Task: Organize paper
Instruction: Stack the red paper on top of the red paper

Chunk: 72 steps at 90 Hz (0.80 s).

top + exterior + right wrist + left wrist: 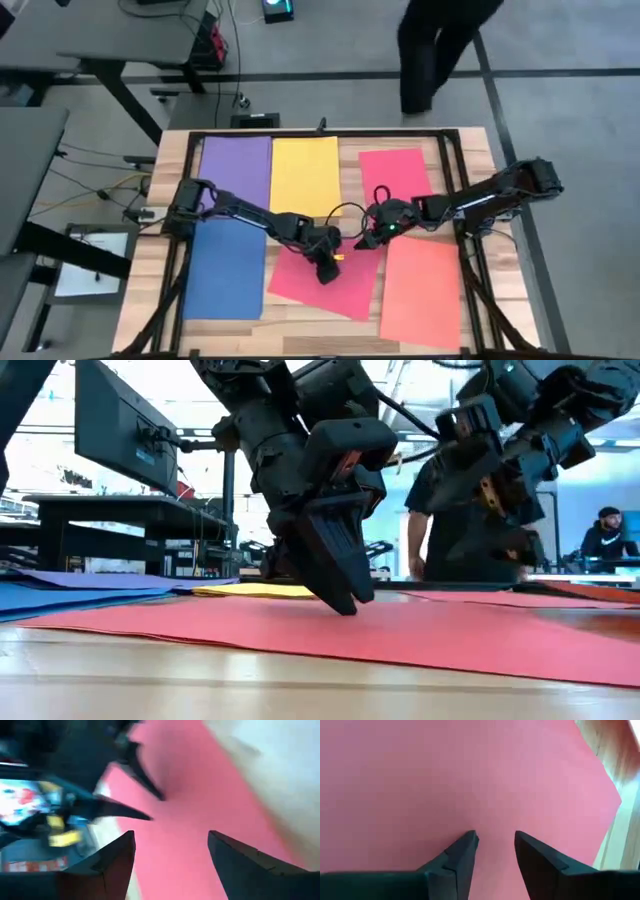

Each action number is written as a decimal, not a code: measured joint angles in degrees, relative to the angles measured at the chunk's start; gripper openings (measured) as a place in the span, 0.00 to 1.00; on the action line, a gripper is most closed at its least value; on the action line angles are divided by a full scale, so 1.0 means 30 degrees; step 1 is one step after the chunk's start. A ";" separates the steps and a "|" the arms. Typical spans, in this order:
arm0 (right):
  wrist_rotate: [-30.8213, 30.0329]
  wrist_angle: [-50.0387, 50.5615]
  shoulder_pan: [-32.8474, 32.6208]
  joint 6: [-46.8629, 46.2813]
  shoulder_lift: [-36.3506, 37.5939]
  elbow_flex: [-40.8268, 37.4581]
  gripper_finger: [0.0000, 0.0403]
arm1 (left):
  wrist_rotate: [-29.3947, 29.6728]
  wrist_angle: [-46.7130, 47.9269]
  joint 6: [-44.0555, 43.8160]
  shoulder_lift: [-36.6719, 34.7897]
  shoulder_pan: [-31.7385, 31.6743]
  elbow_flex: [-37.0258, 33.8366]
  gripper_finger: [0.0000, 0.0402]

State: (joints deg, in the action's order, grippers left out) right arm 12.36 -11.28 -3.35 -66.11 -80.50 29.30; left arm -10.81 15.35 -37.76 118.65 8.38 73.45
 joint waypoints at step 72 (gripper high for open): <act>-0.2135 0.2269 -0.1410 0.1820 -0.1574 0.0047 0.59 | -0.0233 -0.2049 -0.3102 -0.0153 0.0427 0.0038 0.31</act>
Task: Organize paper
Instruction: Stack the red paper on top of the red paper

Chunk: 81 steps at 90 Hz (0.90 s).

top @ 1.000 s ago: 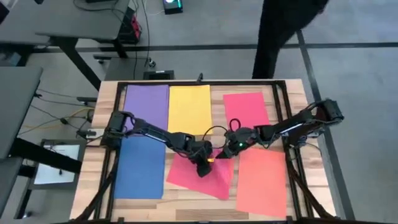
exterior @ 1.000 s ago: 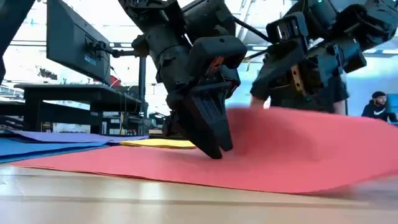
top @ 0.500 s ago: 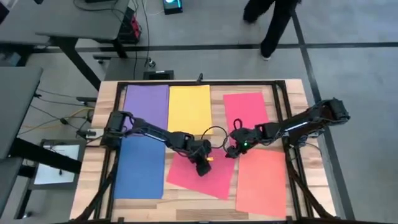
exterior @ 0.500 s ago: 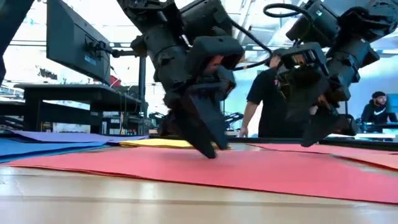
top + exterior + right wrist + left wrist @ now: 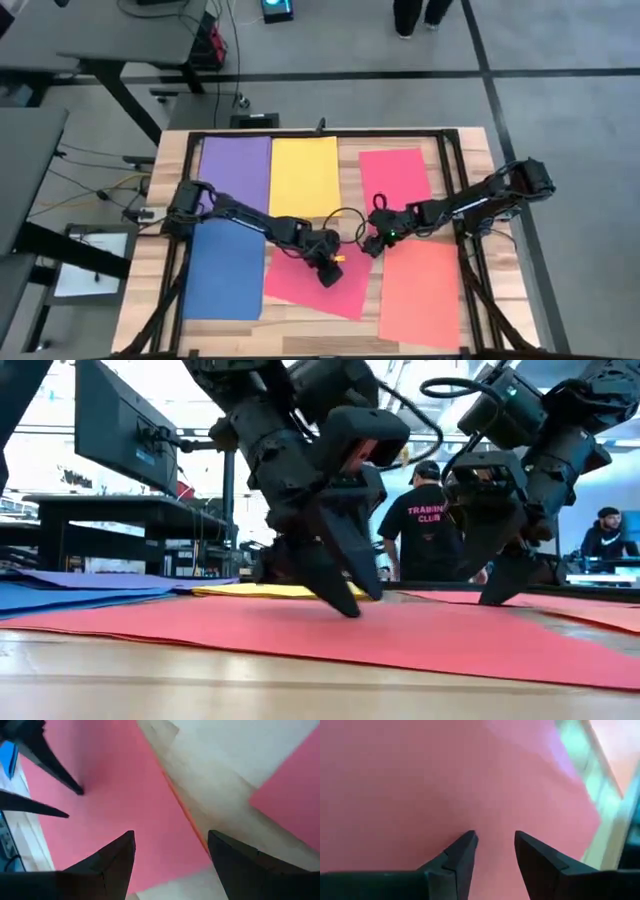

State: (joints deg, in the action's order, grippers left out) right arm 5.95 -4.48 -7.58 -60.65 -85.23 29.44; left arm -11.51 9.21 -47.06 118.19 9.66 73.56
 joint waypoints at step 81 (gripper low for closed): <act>0.4307 0.1977 0.1681 -0.0483 0.1165 0.2612 0.59 | 0.0240 0.0074 -0.0167 0.0327 -0.0333 0.0006 0.31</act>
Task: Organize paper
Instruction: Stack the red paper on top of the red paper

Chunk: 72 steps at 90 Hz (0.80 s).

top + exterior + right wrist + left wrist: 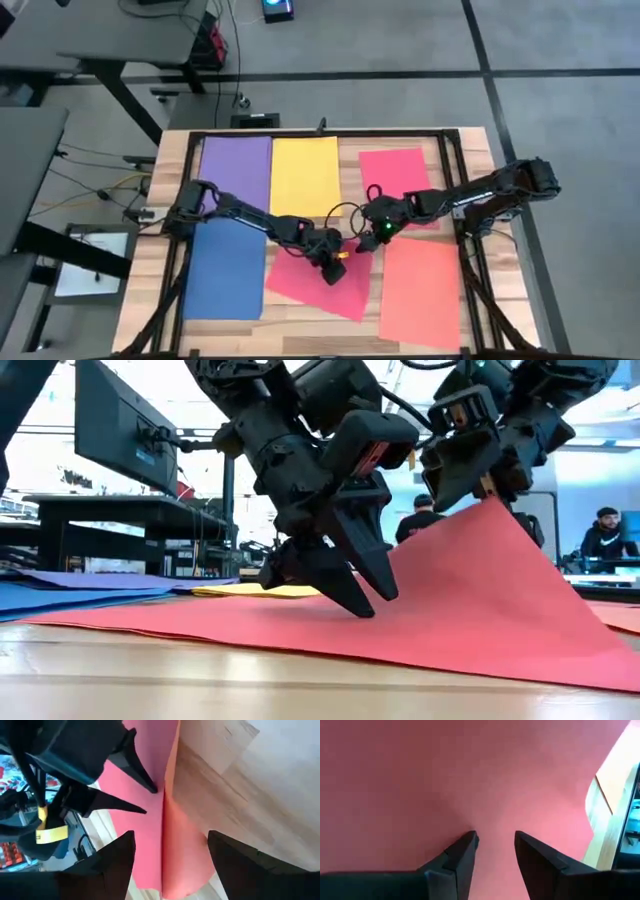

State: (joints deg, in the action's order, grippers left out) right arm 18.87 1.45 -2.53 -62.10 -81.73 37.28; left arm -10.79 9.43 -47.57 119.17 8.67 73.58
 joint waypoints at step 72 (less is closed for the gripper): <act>0.1996 0.1151 0.1895 -0.0477 0.0153 0.0197 0.59 | -0.0015 0.0015 0.0850 0.0000 0.0000 -0.0015 0.31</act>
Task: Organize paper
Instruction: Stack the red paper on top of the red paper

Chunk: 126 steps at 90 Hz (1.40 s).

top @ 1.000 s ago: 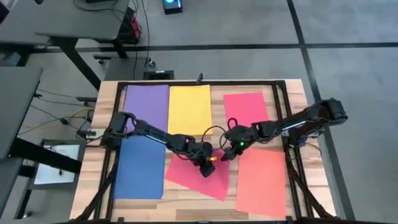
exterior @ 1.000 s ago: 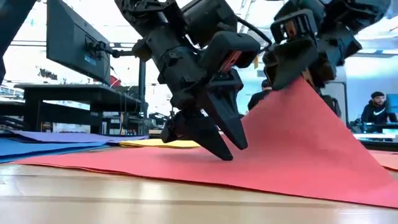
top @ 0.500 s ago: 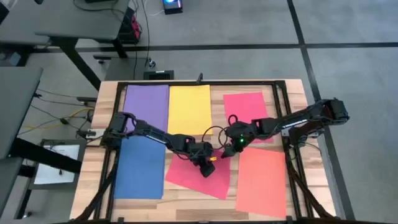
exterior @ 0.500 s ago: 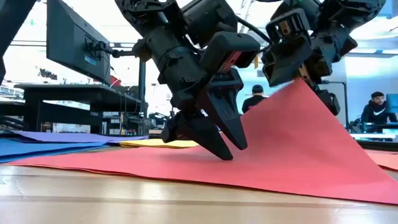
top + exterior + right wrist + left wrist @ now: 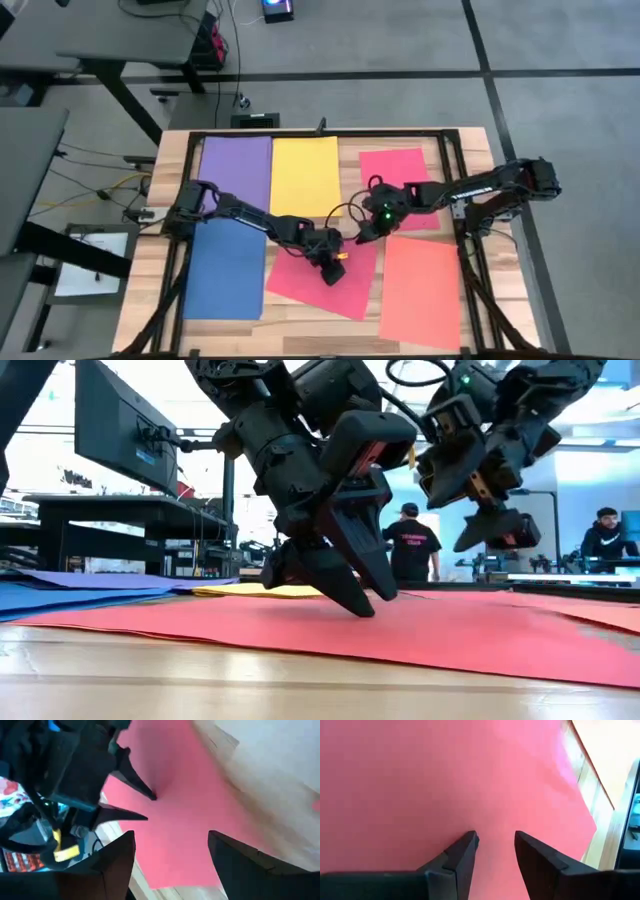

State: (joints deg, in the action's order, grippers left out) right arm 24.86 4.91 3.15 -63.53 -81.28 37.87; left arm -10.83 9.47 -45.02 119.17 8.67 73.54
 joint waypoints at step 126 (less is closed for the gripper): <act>-0.5098 -0.1311 -0.3932 0.2486 -0.1529 -0.1719 0.59 | -0.0175 -0.0546 -0.0013 0.0015 -0.0015 -0.0007 0.31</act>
State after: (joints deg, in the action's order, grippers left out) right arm 9.57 0.98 -8.64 -56.07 -85.86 32.71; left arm -11.35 7.84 -45.06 119.22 8.62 73.52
